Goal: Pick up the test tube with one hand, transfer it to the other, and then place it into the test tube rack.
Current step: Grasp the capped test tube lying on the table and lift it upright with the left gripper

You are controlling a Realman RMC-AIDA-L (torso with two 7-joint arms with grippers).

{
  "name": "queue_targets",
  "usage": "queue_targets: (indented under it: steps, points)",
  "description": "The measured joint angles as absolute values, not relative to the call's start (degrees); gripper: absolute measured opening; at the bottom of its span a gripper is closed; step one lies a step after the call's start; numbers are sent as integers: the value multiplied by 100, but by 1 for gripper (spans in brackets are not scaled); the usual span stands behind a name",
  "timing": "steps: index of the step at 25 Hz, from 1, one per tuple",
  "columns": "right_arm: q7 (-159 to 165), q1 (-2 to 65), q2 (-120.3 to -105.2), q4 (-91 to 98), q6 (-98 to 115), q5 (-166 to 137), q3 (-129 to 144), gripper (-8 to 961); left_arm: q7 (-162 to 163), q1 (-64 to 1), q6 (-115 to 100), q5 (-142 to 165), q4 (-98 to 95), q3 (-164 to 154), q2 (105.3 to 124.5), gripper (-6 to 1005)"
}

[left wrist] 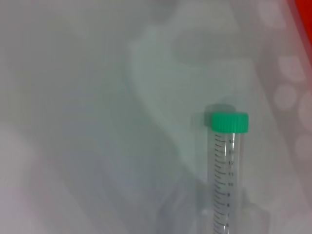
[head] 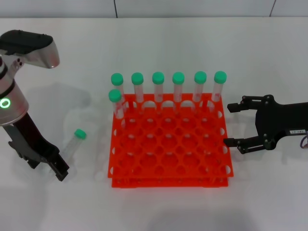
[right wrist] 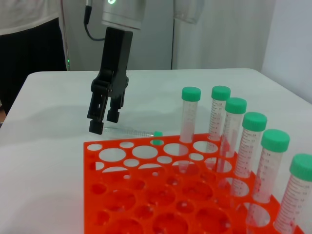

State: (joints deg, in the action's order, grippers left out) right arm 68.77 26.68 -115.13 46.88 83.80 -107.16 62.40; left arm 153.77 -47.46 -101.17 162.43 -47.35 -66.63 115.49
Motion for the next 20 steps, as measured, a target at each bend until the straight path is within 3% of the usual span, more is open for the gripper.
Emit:
queue_targets:
  steps: [17,20]
  points:
    - [6864,2649,-11522,4677,8375,-10713,6240,854,15384,-4816,-9857,16242,-4491,-6741,11610,713]
    - [6864,2647,-11523,4677,8375,-10713,6240,854,15386,-4817,-9857,16242,-4485,-6742,11628,580]
